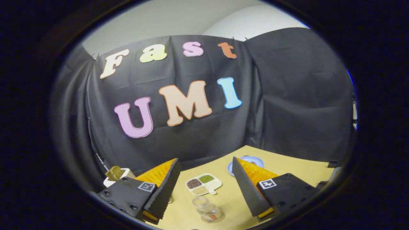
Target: Take the bottle from table, then pour the juice into the cup, finally place the bottle on the coaster
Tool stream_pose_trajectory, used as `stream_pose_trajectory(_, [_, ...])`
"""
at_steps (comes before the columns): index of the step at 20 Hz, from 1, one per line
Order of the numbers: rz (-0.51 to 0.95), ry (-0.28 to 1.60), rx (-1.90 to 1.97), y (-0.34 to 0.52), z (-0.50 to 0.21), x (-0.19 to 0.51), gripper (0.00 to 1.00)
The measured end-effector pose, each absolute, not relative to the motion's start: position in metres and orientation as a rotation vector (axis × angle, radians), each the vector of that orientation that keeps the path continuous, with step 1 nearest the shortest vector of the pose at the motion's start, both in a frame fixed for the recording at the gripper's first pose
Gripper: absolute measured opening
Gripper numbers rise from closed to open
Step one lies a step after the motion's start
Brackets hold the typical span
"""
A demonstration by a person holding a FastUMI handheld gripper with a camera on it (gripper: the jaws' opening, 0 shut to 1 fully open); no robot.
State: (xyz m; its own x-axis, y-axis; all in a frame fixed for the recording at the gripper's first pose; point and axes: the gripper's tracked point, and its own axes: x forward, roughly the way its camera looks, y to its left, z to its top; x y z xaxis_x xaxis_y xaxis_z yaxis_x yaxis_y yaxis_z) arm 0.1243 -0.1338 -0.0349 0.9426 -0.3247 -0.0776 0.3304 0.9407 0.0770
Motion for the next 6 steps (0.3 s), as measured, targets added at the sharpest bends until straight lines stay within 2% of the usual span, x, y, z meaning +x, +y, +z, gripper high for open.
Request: stream_pose_trajectory(6, [-0.300,0.005,0.094,-0.135,0.010,0.109,1.00])
